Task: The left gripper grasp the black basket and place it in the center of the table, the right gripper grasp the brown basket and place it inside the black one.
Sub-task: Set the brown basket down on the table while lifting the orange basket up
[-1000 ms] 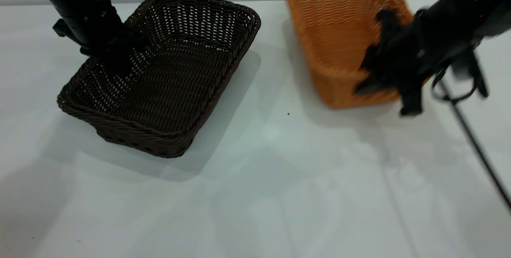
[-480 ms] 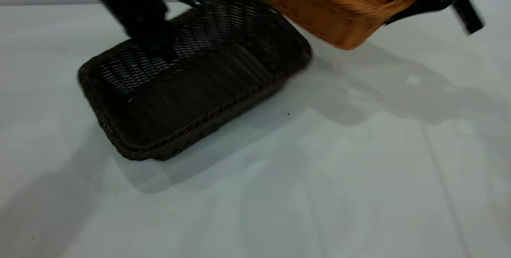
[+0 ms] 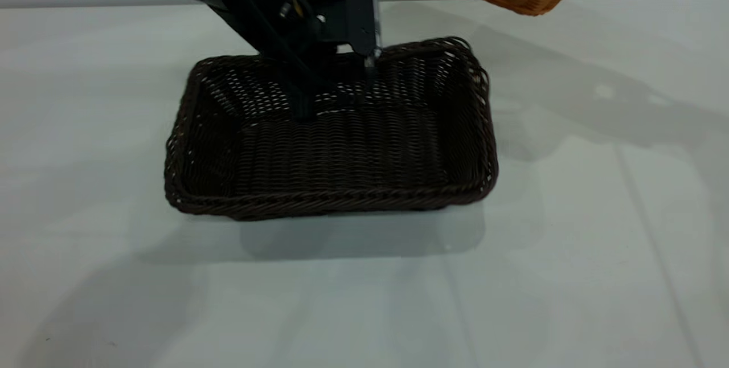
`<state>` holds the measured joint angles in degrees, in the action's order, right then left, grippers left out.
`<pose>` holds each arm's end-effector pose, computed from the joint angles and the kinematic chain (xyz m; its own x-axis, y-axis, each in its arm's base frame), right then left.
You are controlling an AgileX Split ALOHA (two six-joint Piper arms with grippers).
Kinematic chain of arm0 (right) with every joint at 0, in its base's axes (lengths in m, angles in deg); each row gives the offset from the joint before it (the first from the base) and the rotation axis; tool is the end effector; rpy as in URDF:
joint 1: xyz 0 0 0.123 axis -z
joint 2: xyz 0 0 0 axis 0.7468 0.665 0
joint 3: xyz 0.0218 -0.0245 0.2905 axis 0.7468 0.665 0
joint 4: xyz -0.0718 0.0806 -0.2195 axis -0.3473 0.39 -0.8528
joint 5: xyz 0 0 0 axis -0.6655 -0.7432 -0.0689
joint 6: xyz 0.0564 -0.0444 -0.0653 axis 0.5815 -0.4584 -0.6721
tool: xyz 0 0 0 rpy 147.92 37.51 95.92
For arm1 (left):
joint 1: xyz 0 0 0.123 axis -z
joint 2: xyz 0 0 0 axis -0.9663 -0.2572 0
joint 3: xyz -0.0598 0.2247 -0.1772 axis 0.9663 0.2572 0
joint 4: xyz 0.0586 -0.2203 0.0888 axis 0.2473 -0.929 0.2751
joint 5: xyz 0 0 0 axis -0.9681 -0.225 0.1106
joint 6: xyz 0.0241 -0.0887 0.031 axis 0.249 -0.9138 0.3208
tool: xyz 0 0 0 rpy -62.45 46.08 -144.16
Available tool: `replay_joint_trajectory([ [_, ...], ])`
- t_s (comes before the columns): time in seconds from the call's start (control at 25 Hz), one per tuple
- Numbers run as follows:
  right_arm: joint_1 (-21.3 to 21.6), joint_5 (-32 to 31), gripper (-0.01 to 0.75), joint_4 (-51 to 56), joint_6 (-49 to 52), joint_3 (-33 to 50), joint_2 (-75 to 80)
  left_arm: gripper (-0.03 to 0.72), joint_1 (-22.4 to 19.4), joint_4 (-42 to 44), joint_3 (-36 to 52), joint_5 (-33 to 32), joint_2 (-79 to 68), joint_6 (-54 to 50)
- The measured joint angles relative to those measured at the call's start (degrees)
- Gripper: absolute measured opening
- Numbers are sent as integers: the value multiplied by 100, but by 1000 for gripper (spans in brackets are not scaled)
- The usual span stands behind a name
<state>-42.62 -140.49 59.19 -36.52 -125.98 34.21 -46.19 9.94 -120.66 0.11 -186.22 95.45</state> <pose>0.4315 0.0242 0.1748 -0.9181 0.3854 0.0928 0.3361 0.6325 0.6978 0.4305 -0.2381 0.0325 0.1703 0.9412 -0.2917 0.7826 0.0507 0.6204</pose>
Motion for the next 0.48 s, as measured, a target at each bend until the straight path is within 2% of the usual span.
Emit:
replay_joint_trajectory([
  [0.48,39,-67,73,-220,0,-8,0,100,92,113,-6,299,-43,72],
])
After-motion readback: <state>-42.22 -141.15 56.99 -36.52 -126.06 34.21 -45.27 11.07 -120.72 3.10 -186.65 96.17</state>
